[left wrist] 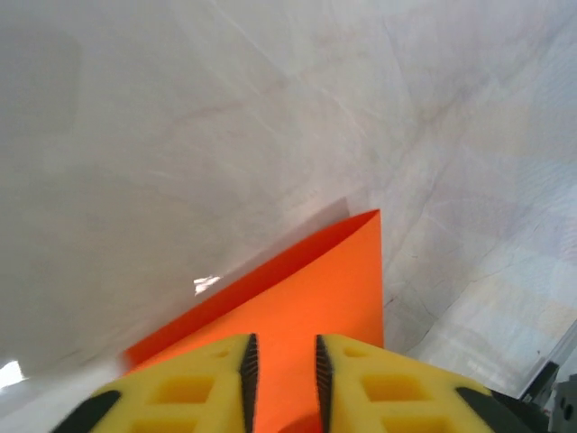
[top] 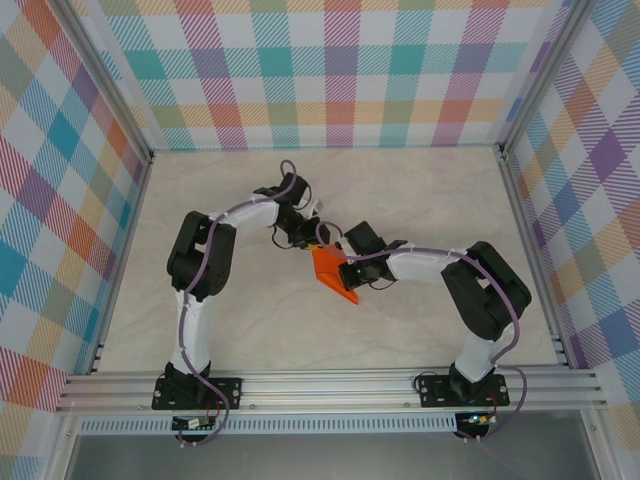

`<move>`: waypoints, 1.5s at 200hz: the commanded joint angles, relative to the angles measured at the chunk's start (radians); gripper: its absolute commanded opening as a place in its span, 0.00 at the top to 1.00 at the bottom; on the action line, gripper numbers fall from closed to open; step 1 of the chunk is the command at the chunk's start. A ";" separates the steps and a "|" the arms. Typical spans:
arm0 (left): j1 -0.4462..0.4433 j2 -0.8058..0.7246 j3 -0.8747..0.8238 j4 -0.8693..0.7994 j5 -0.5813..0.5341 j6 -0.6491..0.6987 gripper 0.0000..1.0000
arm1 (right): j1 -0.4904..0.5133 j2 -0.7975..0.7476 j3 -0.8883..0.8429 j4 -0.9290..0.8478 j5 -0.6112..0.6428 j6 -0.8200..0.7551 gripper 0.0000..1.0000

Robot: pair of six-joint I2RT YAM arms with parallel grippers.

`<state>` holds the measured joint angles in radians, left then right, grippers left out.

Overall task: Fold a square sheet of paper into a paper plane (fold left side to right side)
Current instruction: Third fold the triangle at the center of the table.

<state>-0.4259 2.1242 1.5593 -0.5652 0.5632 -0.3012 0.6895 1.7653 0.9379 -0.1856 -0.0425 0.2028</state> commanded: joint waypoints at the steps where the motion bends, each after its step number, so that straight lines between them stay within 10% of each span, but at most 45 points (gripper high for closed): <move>1: 0.039 -0.141 -0.077 -0.026 -0.009 0.018 0.83 | 0.019 0.072 -0.024 -0.083 0.003 -0.003 1.00; 75: -0.061 -0.308 -0.441 0.341 0.191 -0.191 1.00 | 0.021 0.066 -0.025 -0.092 0.011 -0.008 1.00; 300: -0.132 -0.129 -0.482 0.349 0.065 -0.174 1.00 | 0.021 0.064 -0.014 -0.099 0.010 -0.005 1.00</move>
<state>-0.5488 1.9625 1.1019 -0.2100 0.6724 -0.5007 0.6949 1.7676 0.9447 -0.1967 -0.0311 0.2020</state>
